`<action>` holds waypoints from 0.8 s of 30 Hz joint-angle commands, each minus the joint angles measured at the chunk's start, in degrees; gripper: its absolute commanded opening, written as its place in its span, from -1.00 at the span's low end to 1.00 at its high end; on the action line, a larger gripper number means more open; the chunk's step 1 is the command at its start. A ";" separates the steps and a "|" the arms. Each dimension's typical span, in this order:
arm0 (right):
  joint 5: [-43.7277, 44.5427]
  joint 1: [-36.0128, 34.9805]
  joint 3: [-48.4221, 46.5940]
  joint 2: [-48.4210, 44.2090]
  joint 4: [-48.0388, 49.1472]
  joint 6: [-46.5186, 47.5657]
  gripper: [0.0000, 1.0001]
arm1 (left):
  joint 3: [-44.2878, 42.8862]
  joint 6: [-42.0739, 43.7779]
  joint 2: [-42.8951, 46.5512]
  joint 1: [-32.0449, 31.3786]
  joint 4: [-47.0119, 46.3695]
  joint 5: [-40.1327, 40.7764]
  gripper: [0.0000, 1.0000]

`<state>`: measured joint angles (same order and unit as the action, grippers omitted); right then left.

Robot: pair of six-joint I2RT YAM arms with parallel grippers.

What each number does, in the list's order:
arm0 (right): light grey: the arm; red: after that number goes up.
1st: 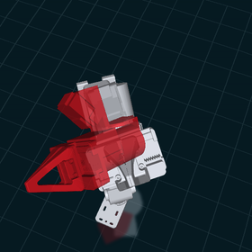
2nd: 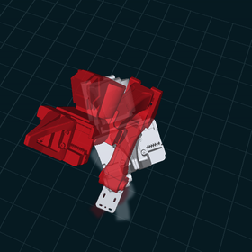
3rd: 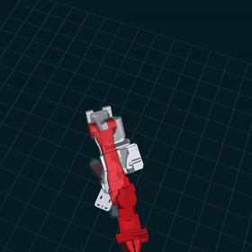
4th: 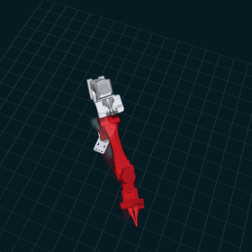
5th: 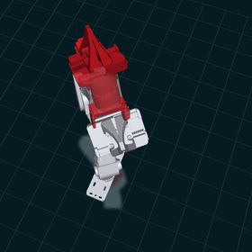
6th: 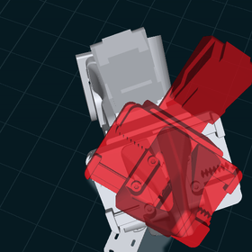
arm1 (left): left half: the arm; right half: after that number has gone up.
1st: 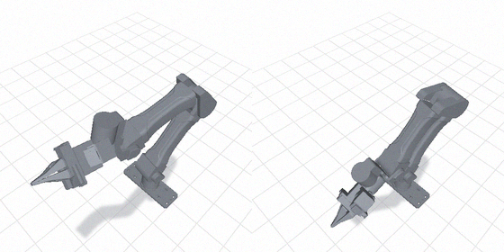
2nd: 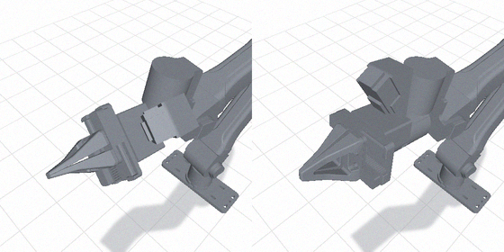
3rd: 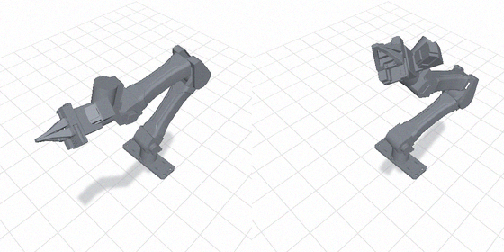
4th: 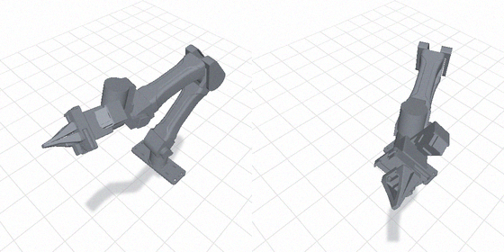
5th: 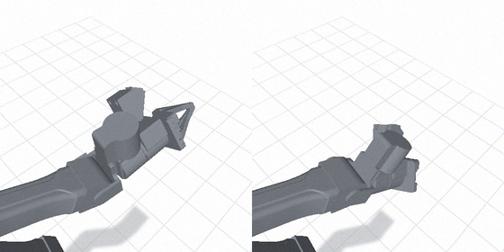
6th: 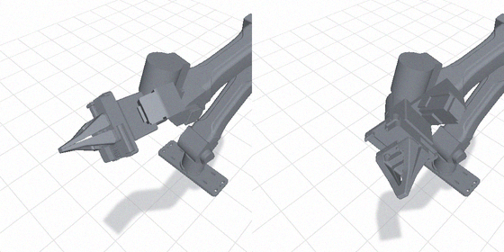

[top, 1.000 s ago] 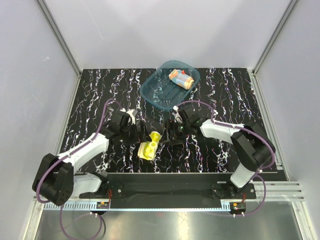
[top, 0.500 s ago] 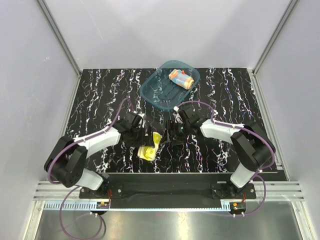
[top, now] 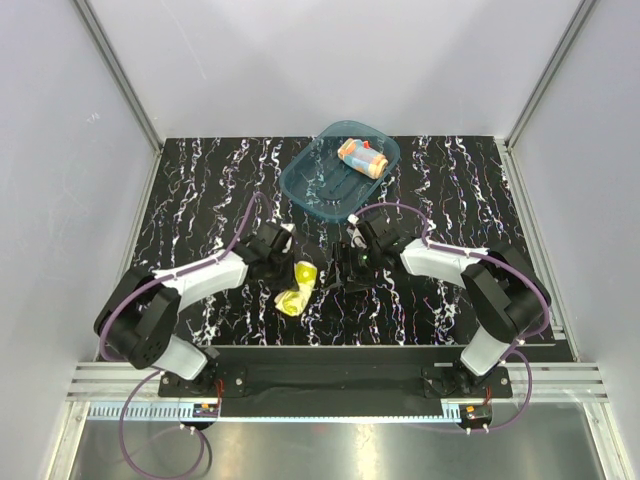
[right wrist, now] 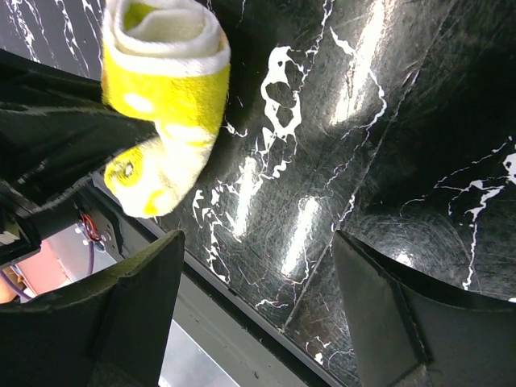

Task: Roll the towels
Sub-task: Place the rolled towel into the container

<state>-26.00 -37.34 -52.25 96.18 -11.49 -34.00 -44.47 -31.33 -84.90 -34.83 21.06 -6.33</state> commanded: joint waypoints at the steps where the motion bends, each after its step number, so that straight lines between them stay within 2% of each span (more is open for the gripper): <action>1: 1.04 0.52 0.13 -1.26 -0.03 1.30 0.61 | 0.87 -0.05 0.88 0.02 0.21 3.78 -1.00; 8: 2.71 3.76 0.22 -5.20 -2.83 2.53 0.60 | -0.26 -1.01 3.77 0.20 -0.49 -0.43 -1.00; 15: 12.09 9.65 -1.89 -20.65 -12.93 2.97 0.63 | -8.61 -4.78 11.33 3.62 -0.13 -6.49 -1.00; 20: 16.41 11.41 -3.38 -27.27 -16.28 1.39 0.68 | -13.61 -14.36 10.99 7.67 -13.48 -12.83 -1.00; 24: 17.47 12.12 -2.95 -31.48 -17.60 -0.36 0.68 | -18.62 -21.30 3.64 7.76 -23.15 -9.59 -1.00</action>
<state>-12.27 -25.82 -54.02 67.11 -25.93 -33.01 -58.50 -45.08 -76.51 -27.05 10.28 -14.74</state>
